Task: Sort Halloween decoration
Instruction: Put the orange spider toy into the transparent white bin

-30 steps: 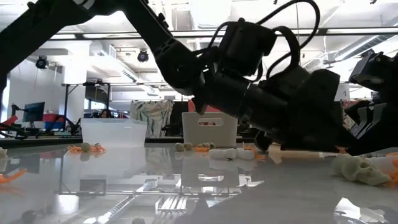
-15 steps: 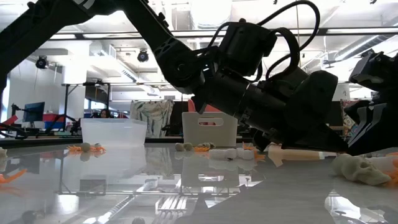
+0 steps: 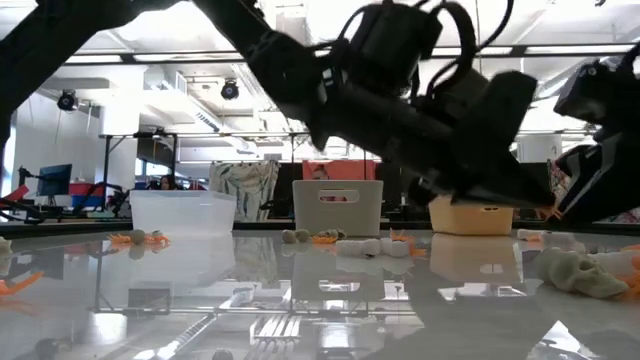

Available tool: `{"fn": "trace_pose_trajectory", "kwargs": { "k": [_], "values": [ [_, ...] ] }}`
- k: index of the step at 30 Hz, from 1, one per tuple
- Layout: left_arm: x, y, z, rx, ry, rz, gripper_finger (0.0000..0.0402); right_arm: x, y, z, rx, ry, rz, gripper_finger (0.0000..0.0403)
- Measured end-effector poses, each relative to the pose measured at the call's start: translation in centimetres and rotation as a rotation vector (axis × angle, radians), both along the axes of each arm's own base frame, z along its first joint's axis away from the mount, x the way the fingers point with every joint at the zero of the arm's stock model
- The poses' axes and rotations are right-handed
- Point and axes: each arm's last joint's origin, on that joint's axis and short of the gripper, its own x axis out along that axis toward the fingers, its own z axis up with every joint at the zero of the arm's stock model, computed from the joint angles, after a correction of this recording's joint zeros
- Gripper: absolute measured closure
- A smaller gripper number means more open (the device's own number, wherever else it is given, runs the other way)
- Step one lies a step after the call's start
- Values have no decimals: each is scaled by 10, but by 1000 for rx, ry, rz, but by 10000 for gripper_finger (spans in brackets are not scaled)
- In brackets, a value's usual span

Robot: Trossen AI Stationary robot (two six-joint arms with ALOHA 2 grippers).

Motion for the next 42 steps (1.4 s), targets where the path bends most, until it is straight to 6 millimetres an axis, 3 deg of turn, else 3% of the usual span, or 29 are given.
{"fn": "trace_pose_trajectory", "kwargs": {
  "k": [6, 13, 17, 23, 30, 35, 39, 42],
  "values": [
    [-9, 1, 30, 71, 57, -30, 400, 3, 1, 27, 11, 11, -29, 233],
    [-36, 6, 80, 206, 196, -76, 400, 9, 0, 67, 37, -93, -60, 211],
    [-66, 14, 115, 333, 338, 6, 400, 12, -3, 83, 2, -171, -104, 211],
    [-133, 44, 152, 500, 674, 202, 401, 17, -6, 94, -111, -254, -193, 211],
    [-221, 127, 151, 422, 857, 443, 401, 25, -16, 98, -188, -287, -301, 211],
    [-285, 194, 130, 263, 889, 695, 401, 31, -21, 92, -210, -261, -334, 212],
    [-312, 225, 118, 47, 741, 742, 401, 35, -26, 88, -226, -243, -362, 211],
    [-320, 233, 109, -10, 715, 769, 400, 38, -29, 86, -236, -231, -380, 212]
  ]
}}
